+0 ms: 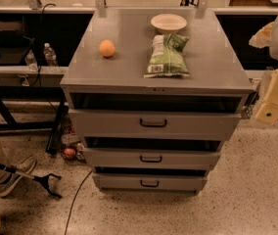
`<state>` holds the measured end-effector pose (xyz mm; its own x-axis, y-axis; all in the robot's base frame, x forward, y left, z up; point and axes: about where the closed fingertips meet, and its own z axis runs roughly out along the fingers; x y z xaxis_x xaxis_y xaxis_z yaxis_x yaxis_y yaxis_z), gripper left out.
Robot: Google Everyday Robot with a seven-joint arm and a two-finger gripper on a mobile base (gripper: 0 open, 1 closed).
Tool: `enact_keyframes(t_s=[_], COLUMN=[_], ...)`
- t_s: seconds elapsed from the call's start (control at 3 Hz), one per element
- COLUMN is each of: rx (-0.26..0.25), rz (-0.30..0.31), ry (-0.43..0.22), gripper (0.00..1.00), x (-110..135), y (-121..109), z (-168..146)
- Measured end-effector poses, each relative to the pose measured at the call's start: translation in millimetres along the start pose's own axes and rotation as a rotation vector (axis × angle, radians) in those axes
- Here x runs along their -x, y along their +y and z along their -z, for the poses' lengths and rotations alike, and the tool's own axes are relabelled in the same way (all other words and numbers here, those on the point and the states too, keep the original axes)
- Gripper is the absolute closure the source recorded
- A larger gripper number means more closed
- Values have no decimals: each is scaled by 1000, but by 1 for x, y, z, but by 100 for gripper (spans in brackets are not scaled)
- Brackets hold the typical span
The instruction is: Open top drawer
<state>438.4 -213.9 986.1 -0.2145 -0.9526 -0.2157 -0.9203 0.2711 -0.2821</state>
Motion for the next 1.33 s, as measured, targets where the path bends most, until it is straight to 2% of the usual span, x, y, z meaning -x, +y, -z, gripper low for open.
enact_keyframes(t_s=[0.33, 0.67, 1.0, 1.33], rx=[-5, 19, 19, 36], rz=[3, 68, 74, 135], ry=[-1, -11, -12, -20], gripper=[0, 0, 0, 0], x=[1, 1, 0, -11], y=[0, 7, 7, 16], z=[-1, -22, -25, -58])
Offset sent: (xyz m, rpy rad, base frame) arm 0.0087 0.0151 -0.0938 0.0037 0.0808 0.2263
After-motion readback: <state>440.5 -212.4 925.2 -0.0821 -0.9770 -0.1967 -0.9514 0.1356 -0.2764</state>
